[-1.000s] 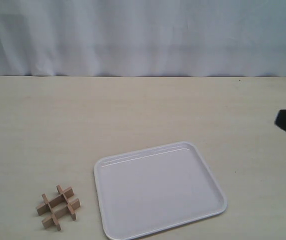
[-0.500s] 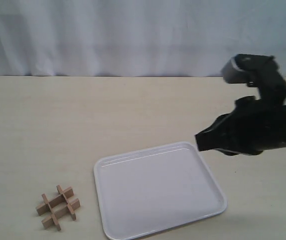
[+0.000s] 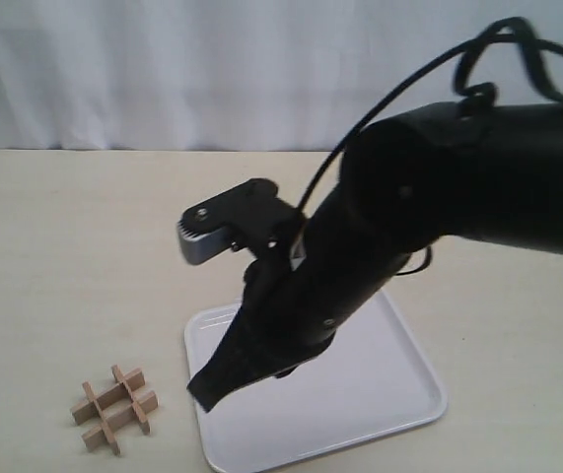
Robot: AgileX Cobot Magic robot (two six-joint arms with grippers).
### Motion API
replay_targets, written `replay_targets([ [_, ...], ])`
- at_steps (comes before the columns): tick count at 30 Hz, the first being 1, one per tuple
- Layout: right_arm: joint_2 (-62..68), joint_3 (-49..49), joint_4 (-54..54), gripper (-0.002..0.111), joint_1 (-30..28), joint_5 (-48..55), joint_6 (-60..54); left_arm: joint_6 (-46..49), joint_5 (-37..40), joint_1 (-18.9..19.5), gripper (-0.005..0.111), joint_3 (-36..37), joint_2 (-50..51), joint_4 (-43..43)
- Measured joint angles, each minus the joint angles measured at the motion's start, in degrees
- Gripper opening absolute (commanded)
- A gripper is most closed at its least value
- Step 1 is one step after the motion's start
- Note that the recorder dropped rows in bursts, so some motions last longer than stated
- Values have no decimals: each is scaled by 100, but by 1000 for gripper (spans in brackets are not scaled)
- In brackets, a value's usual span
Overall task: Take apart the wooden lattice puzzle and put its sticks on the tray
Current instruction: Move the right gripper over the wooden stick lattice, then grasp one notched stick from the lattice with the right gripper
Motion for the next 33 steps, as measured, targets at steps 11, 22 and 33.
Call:
replay_targets([
  [11,1369,-1060,-639,4,921,218,548,0,0,0,0,0,0,0],
  [22,2206,-1490,-703,24,1115,-12,753,0,0,0,0,0,0,0],
  [33,2578,-1503,-884,34,1115,-636,1211,0,0,0,0,0,0,0],
])
